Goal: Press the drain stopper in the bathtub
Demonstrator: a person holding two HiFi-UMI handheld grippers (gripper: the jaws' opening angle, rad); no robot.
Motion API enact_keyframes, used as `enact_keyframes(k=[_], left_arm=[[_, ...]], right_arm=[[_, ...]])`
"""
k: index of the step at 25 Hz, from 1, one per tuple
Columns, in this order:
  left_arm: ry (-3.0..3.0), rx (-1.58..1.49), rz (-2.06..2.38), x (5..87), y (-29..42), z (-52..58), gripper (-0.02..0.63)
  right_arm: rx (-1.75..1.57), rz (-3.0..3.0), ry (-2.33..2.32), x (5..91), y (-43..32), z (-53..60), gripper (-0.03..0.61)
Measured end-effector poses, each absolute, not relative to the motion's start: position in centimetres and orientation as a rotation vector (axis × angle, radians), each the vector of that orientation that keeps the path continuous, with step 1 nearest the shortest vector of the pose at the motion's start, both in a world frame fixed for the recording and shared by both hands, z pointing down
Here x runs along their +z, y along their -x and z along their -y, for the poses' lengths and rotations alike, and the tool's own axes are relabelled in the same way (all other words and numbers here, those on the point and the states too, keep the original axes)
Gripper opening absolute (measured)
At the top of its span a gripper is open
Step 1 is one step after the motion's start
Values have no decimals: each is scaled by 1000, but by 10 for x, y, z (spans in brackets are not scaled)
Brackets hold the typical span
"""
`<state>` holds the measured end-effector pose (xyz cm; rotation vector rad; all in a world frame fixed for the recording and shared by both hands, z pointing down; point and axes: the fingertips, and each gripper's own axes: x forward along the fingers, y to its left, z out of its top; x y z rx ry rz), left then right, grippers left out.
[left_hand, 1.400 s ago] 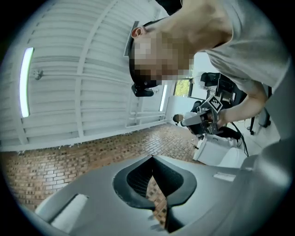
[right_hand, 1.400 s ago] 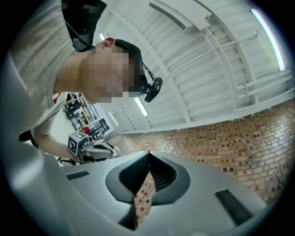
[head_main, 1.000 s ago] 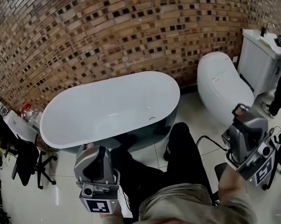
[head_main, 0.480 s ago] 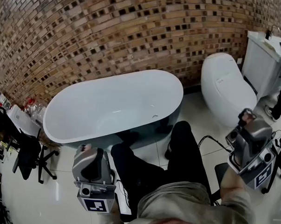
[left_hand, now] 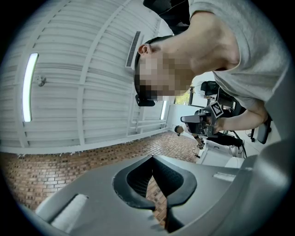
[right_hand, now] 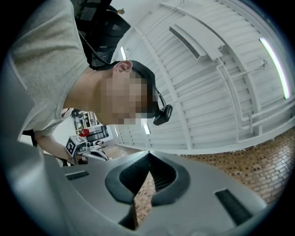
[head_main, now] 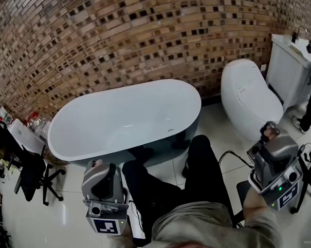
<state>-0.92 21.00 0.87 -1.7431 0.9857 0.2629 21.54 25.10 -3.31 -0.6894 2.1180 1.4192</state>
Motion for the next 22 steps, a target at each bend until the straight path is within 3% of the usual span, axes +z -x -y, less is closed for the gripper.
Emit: enact_keyframes(k=[22], left_arm=[[1748, 217, -978, 15, 5, -205, 9]], right_arm=[[1489, -2150, 690, -23, -200, -246, 0]])
